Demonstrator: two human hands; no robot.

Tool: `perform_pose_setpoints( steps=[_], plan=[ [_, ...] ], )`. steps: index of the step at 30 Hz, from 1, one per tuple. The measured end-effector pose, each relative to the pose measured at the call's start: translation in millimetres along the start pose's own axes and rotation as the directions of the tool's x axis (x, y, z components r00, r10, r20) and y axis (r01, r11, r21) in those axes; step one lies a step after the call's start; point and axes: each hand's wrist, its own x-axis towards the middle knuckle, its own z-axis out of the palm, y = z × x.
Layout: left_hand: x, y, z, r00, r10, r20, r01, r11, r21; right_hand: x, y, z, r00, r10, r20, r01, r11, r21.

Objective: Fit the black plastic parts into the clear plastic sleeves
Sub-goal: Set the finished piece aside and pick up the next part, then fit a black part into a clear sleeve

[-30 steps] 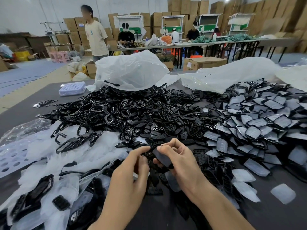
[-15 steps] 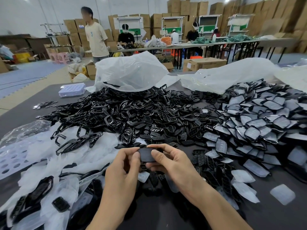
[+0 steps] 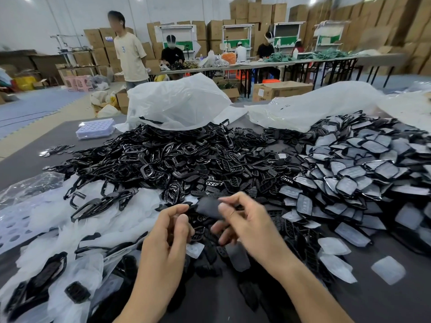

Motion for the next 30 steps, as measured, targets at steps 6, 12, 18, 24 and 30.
perform_pose_setpoints(
  steps=[6, 12, 18, 24, 30],
  plan=[
    [-8.4, 0.6, 0.1, 0.987, 0.053, 0.154, -0.088, 0.970, 0.228, 6.2, -8.9, -74.5, 0.655, -0.066, -0.753, 0.308, 0.933, 0.185],
    [-10.0, -3.3, 8.3, 0.873, 0.241, 0.424, -0.445, 0.748, 0.492, 8.6, -2.8, -59.6, 0.703, -0.143, -0.697, 0.211, 0.977, 0.013],
    [-1.5, -15.0, 5.6, 0.918, 0.184, 0.350, -0.392, 0.543, 0.743, 4.6, 16.1, -9.5, 0.974, -0.186, -0.131, 0.071, 0.795, -0.602],
    [14.5, -27.4, 2.3, 0.968, 0.146, 0.204, -0.249, 0.476, 0.843, 5.5, 31.8, 4.9, 0.996, -0.035, 0.086, 0.093, 0.462, -0.882],
    [13.7, -27.9, 1.3, 0.957, 0.173, 0.234, -0.290, 0.505, 0.813, 5.5, 28.1, 6.5, 0.988, -0.135, 0.072, 0.129, 0.477, -0.869]
  ],
)
